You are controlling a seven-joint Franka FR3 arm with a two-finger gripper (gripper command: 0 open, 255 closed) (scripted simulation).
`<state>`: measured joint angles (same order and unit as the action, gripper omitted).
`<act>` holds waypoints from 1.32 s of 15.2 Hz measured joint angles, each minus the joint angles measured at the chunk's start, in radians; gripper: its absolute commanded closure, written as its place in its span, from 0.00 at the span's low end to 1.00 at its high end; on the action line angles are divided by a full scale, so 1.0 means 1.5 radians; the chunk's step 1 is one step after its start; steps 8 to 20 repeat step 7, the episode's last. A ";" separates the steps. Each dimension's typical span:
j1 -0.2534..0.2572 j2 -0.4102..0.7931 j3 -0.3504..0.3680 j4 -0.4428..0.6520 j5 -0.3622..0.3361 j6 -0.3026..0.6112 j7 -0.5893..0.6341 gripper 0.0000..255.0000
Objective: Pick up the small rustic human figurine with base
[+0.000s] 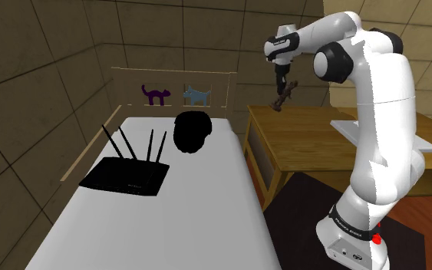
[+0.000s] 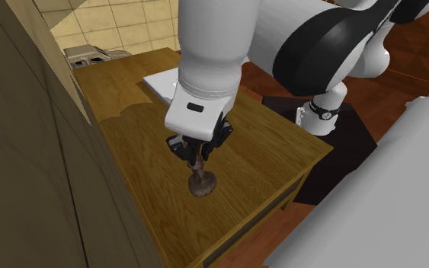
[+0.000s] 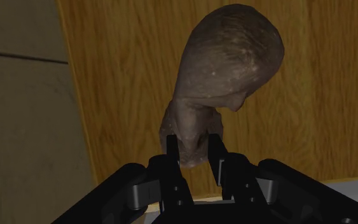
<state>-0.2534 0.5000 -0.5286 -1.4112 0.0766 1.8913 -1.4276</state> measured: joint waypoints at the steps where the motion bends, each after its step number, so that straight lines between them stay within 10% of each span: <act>1: -0.001 -0.002 -0.001 0.006 -0.001 -0.008 -0.001 1.00; 20: -0.006 -0.006 -0.003 0.054 -0.002 -0.059 -0.005 1.00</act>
